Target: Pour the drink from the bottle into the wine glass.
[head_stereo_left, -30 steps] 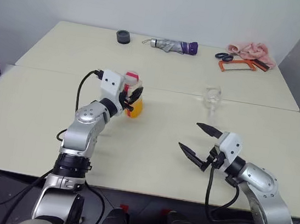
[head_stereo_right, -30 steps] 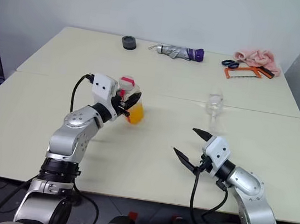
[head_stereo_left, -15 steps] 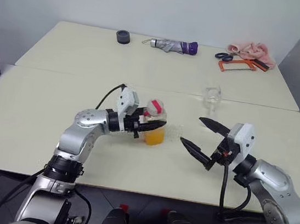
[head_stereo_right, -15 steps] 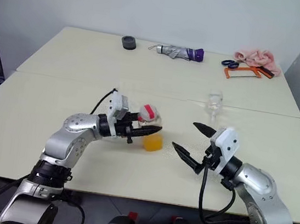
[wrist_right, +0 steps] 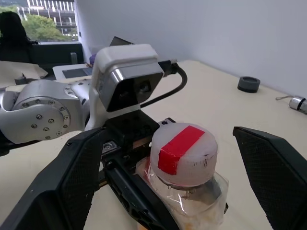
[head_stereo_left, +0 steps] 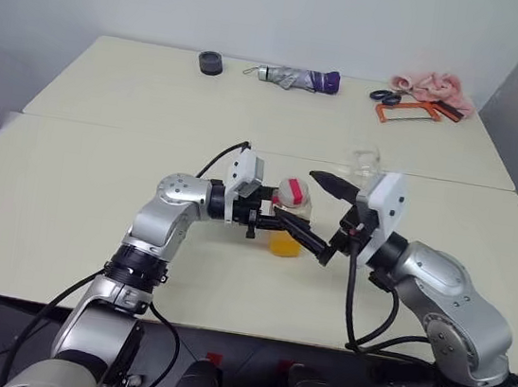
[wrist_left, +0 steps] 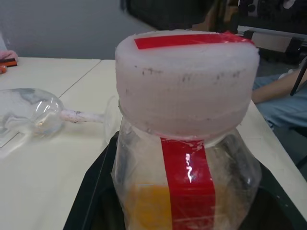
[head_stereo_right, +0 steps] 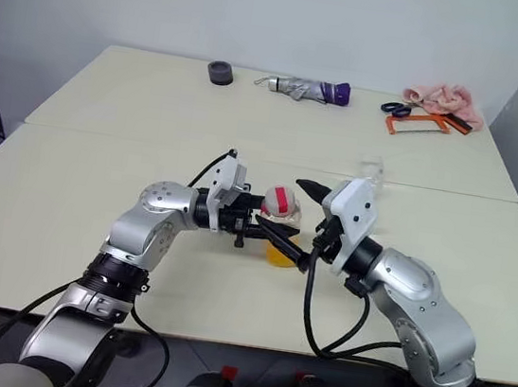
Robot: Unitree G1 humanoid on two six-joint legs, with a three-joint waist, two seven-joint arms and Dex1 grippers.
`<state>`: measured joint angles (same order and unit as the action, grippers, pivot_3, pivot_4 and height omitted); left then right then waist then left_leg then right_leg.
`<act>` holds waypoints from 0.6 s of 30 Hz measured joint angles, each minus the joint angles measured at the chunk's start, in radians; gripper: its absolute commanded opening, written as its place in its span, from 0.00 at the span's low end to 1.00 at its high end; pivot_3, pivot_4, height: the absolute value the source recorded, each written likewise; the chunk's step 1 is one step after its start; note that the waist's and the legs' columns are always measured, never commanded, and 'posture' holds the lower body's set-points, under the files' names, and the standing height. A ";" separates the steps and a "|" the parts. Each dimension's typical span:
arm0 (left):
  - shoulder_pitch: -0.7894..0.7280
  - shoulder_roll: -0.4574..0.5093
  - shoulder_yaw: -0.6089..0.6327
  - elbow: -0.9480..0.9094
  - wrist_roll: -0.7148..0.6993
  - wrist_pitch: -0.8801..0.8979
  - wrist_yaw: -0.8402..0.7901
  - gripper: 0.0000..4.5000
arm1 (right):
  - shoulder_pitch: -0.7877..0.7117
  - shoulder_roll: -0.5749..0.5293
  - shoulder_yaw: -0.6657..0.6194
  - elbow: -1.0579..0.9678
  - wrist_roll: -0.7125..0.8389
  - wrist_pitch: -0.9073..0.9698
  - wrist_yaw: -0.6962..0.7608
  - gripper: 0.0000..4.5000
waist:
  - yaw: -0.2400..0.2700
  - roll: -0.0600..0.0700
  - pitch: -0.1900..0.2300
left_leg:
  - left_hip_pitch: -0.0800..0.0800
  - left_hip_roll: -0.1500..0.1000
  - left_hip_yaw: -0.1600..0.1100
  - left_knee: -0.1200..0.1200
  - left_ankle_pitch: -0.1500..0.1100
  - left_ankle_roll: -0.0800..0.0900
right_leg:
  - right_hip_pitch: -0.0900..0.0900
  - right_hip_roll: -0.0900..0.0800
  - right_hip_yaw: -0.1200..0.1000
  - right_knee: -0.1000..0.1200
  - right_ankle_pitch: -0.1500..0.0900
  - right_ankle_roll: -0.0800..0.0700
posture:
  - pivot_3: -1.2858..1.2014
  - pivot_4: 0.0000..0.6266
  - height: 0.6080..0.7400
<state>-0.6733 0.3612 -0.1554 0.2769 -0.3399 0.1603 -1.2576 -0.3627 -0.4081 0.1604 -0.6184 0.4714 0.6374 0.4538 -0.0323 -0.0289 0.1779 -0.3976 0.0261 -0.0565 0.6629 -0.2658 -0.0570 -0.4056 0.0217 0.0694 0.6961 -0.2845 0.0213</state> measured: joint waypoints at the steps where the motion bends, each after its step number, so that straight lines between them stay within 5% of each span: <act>1: -0.001 -0.005 0.000 0.005 0.006 -0.003 0.000 0.42 | -0.006 0.004 0.009 0.007 -0.014 -0.001 -0.004 1.00 | 0.000 0.000 0.000 | 0.000 0.000 0.000 0.000 0.000 0.000 | 0.000 0.000 0.000 0.000 0.000 0.000 | 0.52 0.24 1.00; 8: -0.001 -0.020 -0.006 0.008 0.028 -0.034 0.004 0.42 | -0.018 0.041 0.036 0.037 -0.088 -0.023 -0.026 1.00 | 0.000 0.000 0.000 | 0.000 0.000 0.000 0.000 0.000 0.000 | 0.000 0.000 0.000 0.000 0.000 0.000 | 0.52 0.24 1.00; 11: -0.001 -0.023 -0.006 0.008 0.030 -0.039 0.004 0.42 | -0.018 0.070 0.037 0.046 -0.098 -0.033 -0.037 0.87 | 0.000 0.000 0.000 | 0.000 0.000 0.000 0.000 0.000 0.000 | 0.000 0.000 0.000 0.000 0.000 0.000 | 0.52 0.24 1.00; 16: 0.000 -0.024 -0.006 0.008 0.033 -0.040 0.006 0.42 | -0.018 0.073 0.039 0.057 -0.109 -0.040 -0.035 0.46 | 0.000 0.000 0.000 | 0.000 0.000 0.000 0.000 0.000 0.000 | 0.000 0.000 0.000 0.000 0.000 0.000 | 0.52 0.24 1.00; 18: 0.000 -0.024 -0.006 0.008 0.033 -0.041 0.007 0.42 | -0.018 0.073 0.039 0.059 -0.109 -0.042 -0.028 0.41 | 0.000 0.000 0.000 | 0.000 0.000 0.000 0.000 0.000 0.000 | 0.000 0.000 0.000 0.000 0.000 0.000 | 0.52 0.24 1.00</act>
<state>-0.6737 0.3375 -0.1615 0.2847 -0.3071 0.1191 -1.2505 -0.3802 -0.3346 0.1994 -0.5593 0.3621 0.5952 0.4259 -0.0325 -0.0289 0.1779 -0.3980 0.0265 -0.0568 0.6629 -0.2658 -0.0570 -0.4059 0.0219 0.0693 0.6962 -0.2844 0.0213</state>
